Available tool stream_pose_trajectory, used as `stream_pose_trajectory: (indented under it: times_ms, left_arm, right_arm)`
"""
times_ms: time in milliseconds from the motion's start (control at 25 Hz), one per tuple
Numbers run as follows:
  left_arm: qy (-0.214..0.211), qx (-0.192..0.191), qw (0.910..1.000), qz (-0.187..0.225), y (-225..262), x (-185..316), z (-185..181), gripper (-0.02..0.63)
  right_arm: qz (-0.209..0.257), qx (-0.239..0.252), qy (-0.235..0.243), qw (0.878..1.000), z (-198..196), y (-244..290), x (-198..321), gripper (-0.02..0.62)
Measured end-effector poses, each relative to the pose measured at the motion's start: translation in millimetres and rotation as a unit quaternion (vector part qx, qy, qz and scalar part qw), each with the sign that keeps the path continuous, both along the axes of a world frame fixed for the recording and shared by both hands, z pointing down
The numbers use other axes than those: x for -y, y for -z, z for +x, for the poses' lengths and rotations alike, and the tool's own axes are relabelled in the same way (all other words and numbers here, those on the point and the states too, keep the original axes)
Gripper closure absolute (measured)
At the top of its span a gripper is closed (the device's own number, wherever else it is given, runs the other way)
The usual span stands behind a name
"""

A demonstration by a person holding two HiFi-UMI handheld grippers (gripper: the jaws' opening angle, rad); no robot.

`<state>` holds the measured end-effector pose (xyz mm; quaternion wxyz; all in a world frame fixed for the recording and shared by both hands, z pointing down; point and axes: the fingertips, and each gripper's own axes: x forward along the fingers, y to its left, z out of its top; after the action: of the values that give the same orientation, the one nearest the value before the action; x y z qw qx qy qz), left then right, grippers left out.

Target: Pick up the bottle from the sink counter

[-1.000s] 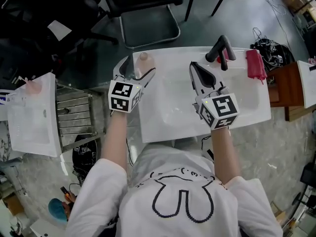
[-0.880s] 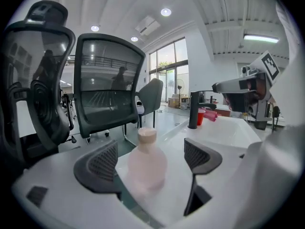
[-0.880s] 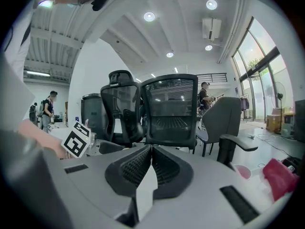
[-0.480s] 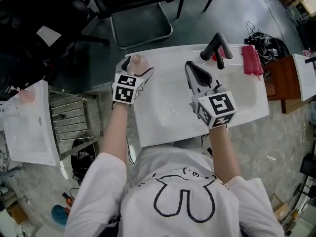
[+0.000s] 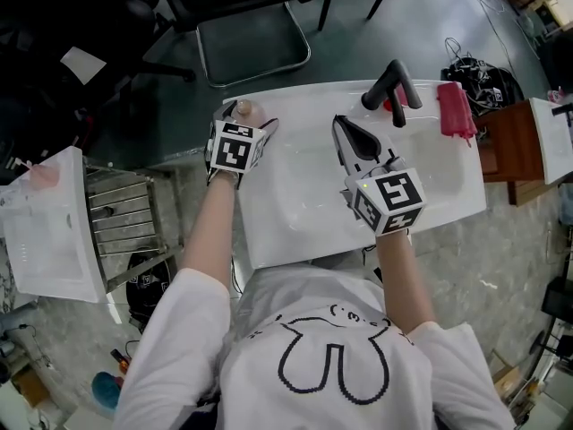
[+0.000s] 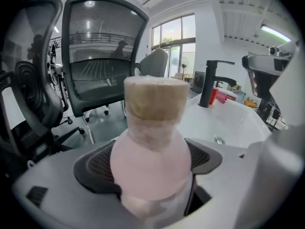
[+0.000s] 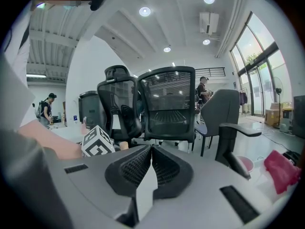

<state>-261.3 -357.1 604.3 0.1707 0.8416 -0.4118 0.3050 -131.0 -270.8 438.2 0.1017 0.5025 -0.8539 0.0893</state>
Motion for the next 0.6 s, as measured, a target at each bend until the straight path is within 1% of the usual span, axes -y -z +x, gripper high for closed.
stream_pose_trajectory:
  times_ms: [120, 200, 400, 600]
  left_arm:
    - [0.005, 0.003, 1.0000, 0.002, -0.1, 1.2, -0.2, 0.169]
    - [0.011, 0.005, 0.9999, 0.002, -0.5, 1.9, -2.3, 0.198]
    - [0.005, 0.007, 1.0000, 0.004, 0.6, 1.7, -3.2, 0.202]
    - [-0.001, 0.006, 1.0000, 0.005, 0.9, -3.7, -0.5, 0.204]
  right_arm:
    - [-0.001, 0.002, -0.001, 1.000, 0.7, -0.8, 0.9, 0.565]
    - [-0.001, 0.004, -0.003, 1.000, -0.1, -1.3, 0.8, 0.565]
    - [-0.006, 0.012, -0.006, 1.000, -1.6, -2.7, -3.1, 0.565]
    - [-0.005, 0.010, 0.005, 1.000, -4.0, -3.0, -7.5, 0.565]
